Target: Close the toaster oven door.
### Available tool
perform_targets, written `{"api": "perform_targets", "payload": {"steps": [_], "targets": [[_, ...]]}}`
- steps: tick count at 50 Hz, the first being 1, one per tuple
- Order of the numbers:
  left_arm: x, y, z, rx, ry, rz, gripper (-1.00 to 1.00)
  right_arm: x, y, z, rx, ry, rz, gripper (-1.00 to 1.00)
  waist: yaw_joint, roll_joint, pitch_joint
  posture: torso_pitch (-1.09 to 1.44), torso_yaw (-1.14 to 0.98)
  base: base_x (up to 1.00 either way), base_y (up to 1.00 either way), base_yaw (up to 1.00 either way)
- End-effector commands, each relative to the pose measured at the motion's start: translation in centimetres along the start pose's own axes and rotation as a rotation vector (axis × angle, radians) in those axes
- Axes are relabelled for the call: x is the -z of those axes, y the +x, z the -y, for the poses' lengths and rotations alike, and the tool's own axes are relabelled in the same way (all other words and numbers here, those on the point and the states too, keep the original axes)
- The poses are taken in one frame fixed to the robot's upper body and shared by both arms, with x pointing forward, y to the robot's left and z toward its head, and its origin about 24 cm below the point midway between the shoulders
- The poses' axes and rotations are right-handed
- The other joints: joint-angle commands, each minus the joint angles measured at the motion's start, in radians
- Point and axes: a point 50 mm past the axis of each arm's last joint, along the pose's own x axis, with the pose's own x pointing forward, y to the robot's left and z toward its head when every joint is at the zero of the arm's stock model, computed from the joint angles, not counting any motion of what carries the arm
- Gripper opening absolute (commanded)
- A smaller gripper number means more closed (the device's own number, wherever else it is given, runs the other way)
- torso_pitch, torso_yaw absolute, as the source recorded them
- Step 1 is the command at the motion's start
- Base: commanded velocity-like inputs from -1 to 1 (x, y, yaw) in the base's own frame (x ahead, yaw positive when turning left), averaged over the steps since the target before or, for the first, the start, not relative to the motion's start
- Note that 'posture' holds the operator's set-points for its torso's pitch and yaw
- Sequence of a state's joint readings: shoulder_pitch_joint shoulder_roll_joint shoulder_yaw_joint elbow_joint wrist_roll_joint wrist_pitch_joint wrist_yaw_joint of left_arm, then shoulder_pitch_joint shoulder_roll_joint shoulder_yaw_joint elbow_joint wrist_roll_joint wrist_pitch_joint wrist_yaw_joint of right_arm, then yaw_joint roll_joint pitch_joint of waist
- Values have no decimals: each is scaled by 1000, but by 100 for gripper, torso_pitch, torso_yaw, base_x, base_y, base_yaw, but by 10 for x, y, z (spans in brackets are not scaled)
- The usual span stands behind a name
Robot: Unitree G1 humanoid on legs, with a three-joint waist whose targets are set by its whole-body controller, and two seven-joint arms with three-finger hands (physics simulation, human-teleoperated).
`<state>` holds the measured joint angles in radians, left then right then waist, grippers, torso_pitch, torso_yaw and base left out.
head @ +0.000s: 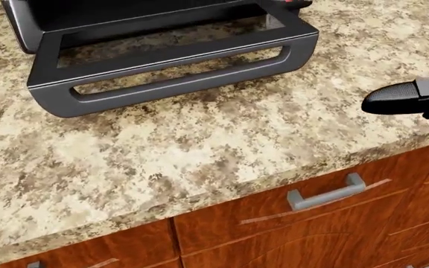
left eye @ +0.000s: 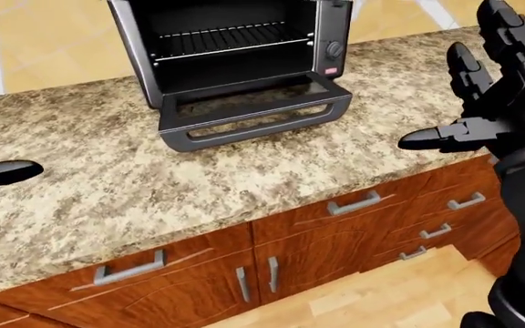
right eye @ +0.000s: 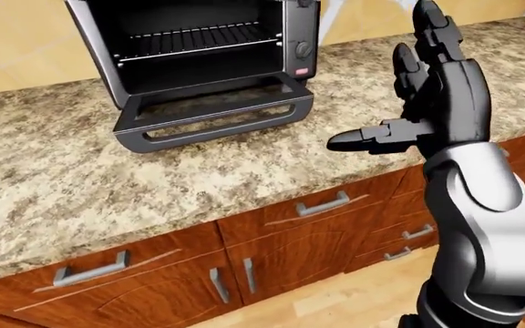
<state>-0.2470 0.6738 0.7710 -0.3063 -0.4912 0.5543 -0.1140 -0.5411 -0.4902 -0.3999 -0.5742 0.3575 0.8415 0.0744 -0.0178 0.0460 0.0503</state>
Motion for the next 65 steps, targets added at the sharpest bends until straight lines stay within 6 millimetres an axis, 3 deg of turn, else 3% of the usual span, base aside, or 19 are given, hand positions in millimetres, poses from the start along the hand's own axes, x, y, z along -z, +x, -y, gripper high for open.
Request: {"api": "perform_targets", "payload": {"steps": [1, 2, 3, 5, 12, 16, 17, 19, 22, 25, 26, 35, 46, 47, 48, 49, 50, 57, 65], "targets": [[-17, 0, -2, -8, 19, 82, 100, -14, 0, -1, -8, -9, 73, 100, 1, 15, -20, 0, 0, 13, 21, 0], [-17, 0, -2, -7, 19, 82, 100, -16, 1, 0, -6, -8, 78, 100, 1, 58, -33, 0, 0, 12, 21, 0], [-17, 0, -3, -10, 18, 81, 100, -16, 2, 0, -4, -7, 82, 100, 8, 37, -35, 0, 0, 14, 21, 0], [-17, 1, -3, -13, 18, 82, 100, -17, 3, 2, -2, -8, 85, 100, 11, 37, -15, 0, 0, 13, 21, 0], [-16, 1, -4, -15, 21, 79, 100, -18, 3, 5, 6, -10, 88, 100, 18, -32, -11, 0, 0, 13, 21, 0], [-16, 1, -5, -17, 22, 80, 100, -17, 3, 4, 5, -10, 87, 100, 22, -104, -21, 0, 0, 13, 21, 0], [-16, 1, -4, -16, 22, 79, 100, -16, 3, 4, 5, -10, 87, 100, 13, -62, -20, 0, 0, 13, 21, 0], [-15, 1, -4, -15, 23, 78, 100, -16, 3, 5, 6, -9, 87, 100, 14, -85, -21, 0, 0, 13, 18, 0], [-16, 1, -5, -16, 23, 79, 100, -16, 3, 5, 8, -11, 88, 100, 12, -60, -26, 0, 0, 13, 7, 0], [-16, 0, -4, -15, 24, 79, 100, -18, 4, 6, 12, -10, 88, 100, 2, 8, -5, 0, 0, 14, 0, 0], [-16, 0, -4, -15, 23, 78, 100, -18, 4, 6, 14, -9, 88, 100, 1, 48, -18, 0, 0, 14, 0, 0], [-16, 1, -4, -16, 24, 80, 100, -19, 4, 7, 16, -27, 106, 100, 24, 32, -18, 0, 0, 13, -30, 0], [-17, 1, -5, -18, 24, 80, 100, -20, 4, 6, 14, -27, 107, 100, 40, -54, -29, 0, 0, 12, -54, 0], [-17, 1, -5, -18, 24, 80, 100, -19, 4, 7, 15, -27, 108, 100, 45, -91, -37, 0, 0, 11, -16, 0], [-16, 1, -5, -18, 25, 80, 100, -20, 4, 6, 14, -27, 109, 100, 39, -165, -50, 0, 0, 12, -13, 0], [-16, 1, -5, -18, 24, 80, 100, -20, 4, 6, 14, -26, 108, 100, 35, -107, -24, 0, 0, 12, -12, 0], [-16, 1, -5, -19, 25, 80, 100, -20, 4, 6, 14, -27, 108, 100, 35, -122, -26, 0, 0, 12, -12, 0], [-15, 1, -6, -19, 28, 80, 100, -19, 5, 8, 29, 11, 99, 100, -4, -72, -49, 0, 0, 5, -5, 0], [-15, 1, -6, -18, 33, 83, 100, -15, 11, 20, 132, 75, 76, 100, -19, -10, -12, 0, 0, 0, 0, 0]]}}
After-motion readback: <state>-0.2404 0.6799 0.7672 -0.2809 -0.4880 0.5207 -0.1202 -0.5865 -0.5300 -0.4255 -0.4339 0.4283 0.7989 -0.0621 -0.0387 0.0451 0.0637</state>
